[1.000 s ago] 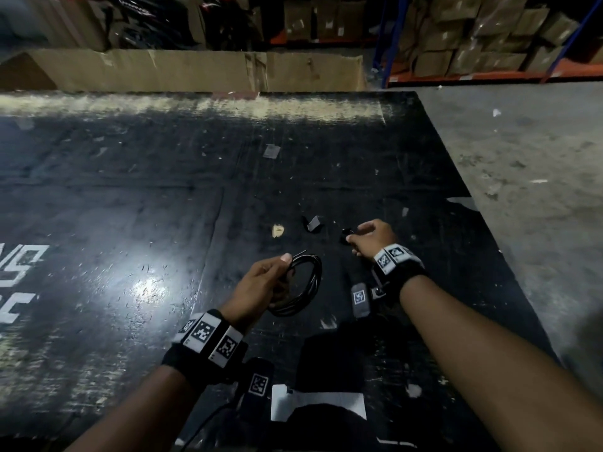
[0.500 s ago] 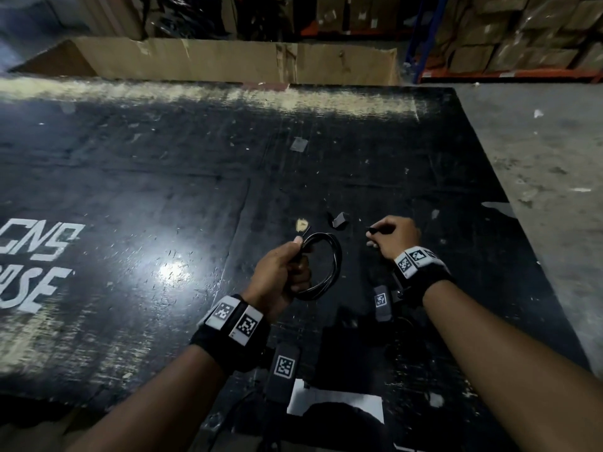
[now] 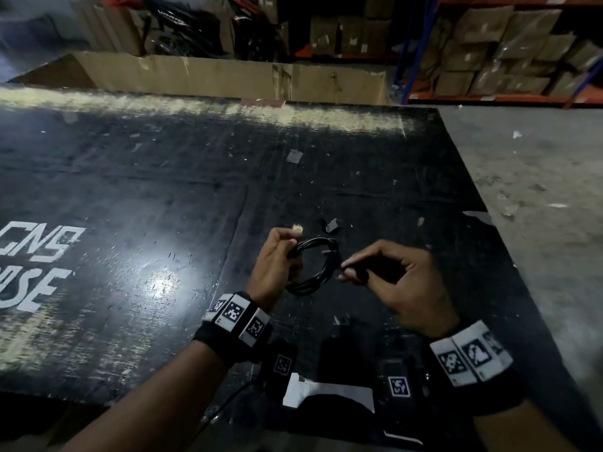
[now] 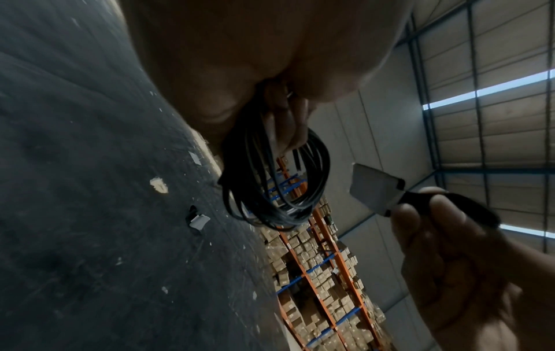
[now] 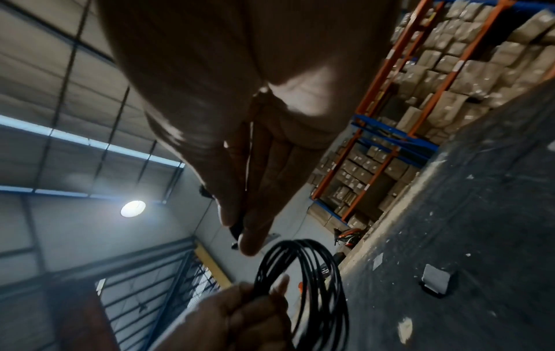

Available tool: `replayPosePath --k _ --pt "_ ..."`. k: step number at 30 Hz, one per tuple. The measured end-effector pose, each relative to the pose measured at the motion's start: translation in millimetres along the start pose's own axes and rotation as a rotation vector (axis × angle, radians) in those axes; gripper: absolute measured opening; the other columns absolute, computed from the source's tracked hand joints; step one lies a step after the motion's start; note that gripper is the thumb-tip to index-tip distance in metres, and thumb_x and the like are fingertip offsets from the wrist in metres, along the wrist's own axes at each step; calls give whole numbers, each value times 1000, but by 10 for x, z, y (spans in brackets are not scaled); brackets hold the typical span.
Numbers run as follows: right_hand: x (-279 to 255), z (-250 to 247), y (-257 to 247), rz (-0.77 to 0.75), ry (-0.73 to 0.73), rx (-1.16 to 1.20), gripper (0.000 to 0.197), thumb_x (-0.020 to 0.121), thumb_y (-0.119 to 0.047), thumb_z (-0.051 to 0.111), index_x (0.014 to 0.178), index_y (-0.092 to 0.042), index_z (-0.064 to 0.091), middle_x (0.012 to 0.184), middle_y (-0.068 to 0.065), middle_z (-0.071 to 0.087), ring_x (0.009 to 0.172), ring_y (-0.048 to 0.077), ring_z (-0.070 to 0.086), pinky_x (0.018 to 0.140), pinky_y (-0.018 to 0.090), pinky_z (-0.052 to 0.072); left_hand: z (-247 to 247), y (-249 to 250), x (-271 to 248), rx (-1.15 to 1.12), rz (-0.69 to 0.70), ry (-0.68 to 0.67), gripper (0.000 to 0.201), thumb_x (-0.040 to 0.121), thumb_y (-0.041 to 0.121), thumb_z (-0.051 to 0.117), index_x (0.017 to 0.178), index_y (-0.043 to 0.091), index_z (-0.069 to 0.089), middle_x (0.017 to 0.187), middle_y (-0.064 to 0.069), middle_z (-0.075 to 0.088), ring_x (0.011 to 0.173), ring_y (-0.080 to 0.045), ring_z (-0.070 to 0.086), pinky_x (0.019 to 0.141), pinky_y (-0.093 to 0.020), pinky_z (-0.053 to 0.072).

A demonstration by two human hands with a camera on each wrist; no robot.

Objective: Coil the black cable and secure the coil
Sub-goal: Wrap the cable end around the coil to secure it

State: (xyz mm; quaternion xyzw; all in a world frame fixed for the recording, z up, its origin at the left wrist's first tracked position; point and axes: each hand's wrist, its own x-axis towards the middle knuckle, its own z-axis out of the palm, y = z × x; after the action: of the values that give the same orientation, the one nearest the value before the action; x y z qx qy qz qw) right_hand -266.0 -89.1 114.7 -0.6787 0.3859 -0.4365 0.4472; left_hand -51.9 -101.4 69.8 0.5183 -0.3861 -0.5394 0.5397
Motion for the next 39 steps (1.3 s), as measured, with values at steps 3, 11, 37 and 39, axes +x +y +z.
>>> replayPosePath --k 3,11,37,39 --pt "-94 126 63 5 -20 -153 9 80 -12 82 86 -18 79 85 -2 81 82 15 79 77 48 64 26 63 -66 2 47 -25 16 106 3 32 102 11 44 51 14 37 40 -2 29 39 -16 26" --pt "-165 424 140 -143 195 -293 19 77 4 78 88 -12 78 91 -4 76 85 4 74 76 27 63 137 149 -308 144 272 -114 19 110 9 36 93 9 43 60 10 44 49 -1 37 49 -14 35" --pt "-306 395 -95 -322 339 -453 12 80 -5 79 90 -12 77 98 -1 64 85 8 62 69 12 48 167 195 -514 378 368 -27 21 92 25 49 87 22 69 87 -8 75 80 -30 72 71 -52 62" --pt "-233 311 -140 -264 308 -399 11 79 -10 82 87 -16 78 106 -5 68 99 7 64 80 16 48 154 202 -526 450 468 -33 19 93 23 48 88 22 66 85 -9 73 80 -34 71 72 -57 59"
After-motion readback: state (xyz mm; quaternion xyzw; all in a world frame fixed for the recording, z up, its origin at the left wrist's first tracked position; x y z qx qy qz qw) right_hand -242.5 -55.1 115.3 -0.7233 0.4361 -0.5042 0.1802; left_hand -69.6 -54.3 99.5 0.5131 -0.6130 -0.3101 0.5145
